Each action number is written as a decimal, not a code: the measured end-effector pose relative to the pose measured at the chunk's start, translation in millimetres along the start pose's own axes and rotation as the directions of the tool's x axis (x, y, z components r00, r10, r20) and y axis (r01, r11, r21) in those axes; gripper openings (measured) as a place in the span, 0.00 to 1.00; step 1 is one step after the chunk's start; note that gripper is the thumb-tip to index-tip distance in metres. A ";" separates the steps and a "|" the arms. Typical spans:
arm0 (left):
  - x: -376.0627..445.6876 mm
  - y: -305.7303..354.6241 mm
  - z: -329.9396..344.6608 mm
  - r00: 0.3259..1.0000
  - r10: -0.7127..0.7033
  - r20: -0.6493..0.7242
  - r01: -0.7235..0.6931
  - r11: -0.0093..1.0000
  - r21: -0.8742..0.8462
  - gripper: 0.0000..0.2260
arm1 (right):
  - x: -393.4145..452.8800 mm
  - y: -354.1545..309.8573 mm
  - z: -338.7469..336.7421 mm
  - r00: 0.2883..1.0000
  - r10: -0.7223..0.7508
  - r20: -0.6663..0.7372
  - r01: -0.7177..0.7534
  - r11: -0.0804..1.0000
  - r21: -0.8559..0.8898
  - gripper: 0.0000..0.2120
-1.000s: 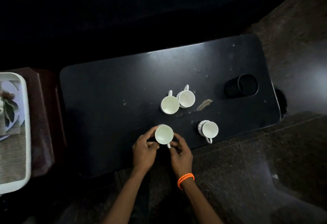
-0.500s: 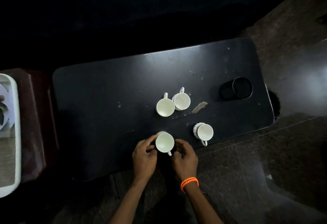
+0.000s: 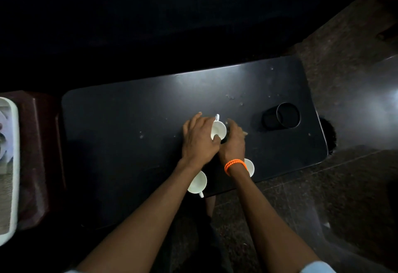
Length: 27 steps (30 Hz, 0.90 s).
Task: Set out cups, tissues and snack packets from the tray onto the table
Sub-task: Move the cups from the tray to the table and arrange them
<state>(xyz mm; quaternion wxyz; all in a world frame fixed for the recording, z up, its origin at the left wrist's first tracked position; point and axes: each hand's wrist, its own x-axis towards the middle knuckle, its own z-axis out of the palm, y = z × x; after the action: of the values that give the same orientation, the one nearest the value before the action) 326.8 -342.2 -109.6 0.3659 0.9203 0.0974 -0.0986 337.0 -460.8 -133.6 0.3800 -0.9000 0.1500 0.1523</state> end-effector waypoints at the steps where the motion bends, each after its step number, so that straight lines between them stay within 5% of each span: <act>1: 8.4 -0.5 2.3 0.997 0.011 0.073 -0.016 0.998 0.064 0.28 | 3.8 -0.2 0.5 1.000 0.002 0.011 -0.002 1.000 -0.015 0.32; 4: 23.5 -3.2 6.3 0.986 -0.033 0.163 0.014 0.993 0.117 0.31 | 9.8 0.5 -0.7 1.000 0.005 0.020 -0.005 1.000 0.007 0.26; 15: 33.4 -2.6 11.0 0.997 -0.045 0.061 0.043 0.999 0.033 0.22 | 34.9 -1.2 -22.6 0.990 -0.131 0.043 0.129 0.991 0.031 0.20; 19: 34.4 -1.5 13.6 0.997 -0.068 0.029 0.068 0.998 0.012 0.19 | 40.3 -2.9 -22.7 0.991 -0.126 0.043 0.125 0.992 0.024 0.21; 23: 31.1 -7.6 5.5 0.995 -0.074 0.064 0.078 0.995 -0.067 0.29 | 37.2 -4.4 -22.3 0.995 -0.086 0.050 0.086 0.996 0.000 0.24; 27: 19.0 -21.0 -8.1 0.966 -0.239 -0.095 0.213 0.950 -0.226 0.29 | 23.3 -7.0 -16.6 0.994 0.069 -0.086 -0.067 0.998 0.018 0.35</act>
<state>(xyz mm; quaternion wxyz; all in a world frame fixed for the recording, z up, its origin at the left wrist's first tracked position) 340.7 -319.6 -122.4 0.4425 0.8625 0.2346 -0.0726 363.5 -471.9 -127.2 0.3747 -0.8971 0.1981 0.1248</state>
